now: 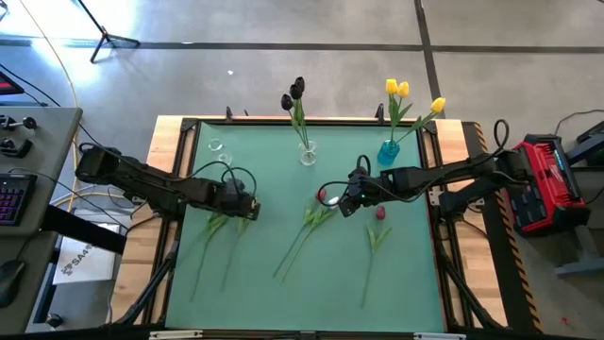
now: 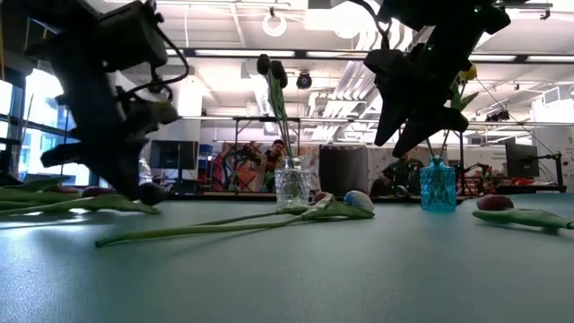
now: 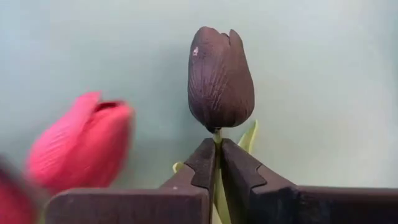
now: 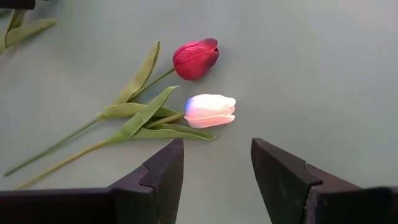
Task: Sort flowers into vase by color
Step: Put the black tulip into the right transparent vase
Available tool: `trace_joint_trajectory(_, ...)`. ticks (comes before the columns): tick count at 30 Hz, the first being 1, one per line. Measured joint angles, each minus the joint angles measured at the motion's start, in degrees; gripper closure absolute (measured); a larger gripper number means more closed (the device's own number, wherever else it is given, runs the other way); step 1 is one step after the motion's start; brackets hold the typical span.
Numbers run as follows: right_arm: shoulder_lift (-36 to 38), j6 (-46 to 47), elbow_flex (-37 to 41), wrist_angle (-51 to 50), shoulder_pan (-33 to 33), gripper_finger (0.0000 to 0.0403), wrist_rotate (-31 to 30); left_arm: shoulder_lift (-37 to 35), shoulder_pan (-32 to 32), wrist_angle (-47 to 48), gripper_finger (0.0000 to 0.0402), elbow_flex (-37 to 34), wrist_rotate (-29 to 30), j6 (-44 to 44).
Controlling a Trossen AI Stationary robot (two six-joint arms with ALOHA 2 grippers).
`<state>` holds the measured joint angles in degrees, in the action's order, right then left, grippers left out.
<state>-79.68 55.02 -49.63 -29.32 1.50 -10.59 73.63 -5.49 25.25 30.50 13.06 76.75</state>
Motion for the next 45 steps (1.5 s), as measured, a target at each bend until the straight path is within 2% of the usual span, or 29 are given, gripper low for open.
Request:
trace_joint_trajectory(5,0.00,-0.01,0.00,0.00,0.00,0.0226,-0.11,-0.68,1.32,-12.07,0.0399,0.00,-0.70,-2.02)
trace_joint_trajectory(8,0.00,0.01,0.00,-0.02,0.00,0.0226,-0.15,-1.44,2.59,-23.51,0.0400,-0.02,0.39,-8.48)
trace_joint_trajectory(15,0.00,0.00,-0.02,-0.50,0.00,0.0226,-0.59,-1.97,7.46,-63.07,0.0401,0.02,2.13,-44.74)
trace_joint_trajectory(18,0.00,0.01,-0.02,-0.79,0.00,0.0226,-0.59,-1.97,10.95,-74.38,0.0401,0.92,2.20,-55.51)
trace_joint_trajectory(22,0.00,0.34,-0.02,-0.84,0.00,0.0226,-0.59,-1.80,15.70,-75.99,0.0401,5.59,1.74,-64.47)
trace_joint_trajectory(26,0.00,0.68,-0.02,-0.85,0.00,0.0226,-0.59,-0.31,19.58,-75.22,0.0401,11.55,-2.16,-72.82)
trace_joint_trajectory(31,0.00,3.11,-0.02,-1.07,0.11,0.0226,-0.59,2.99,23.22,-74.12,0.0401,18.43,-2.60,-81.64)
trace_joint_trajectory(38,0.00,4.83,-0.02,-1.14,0.11,0.0226,-0.78,10.84,27.98,-73.98,0.0401,23.43,-4.25,-78.84)
trace_joint_trajectory(45,0.00,6.54,-0.02,-1.31,0.17,0.0226,-0.91,16.21,28.84,-74.87,0.0401,24.52,-5.45,-78.48)
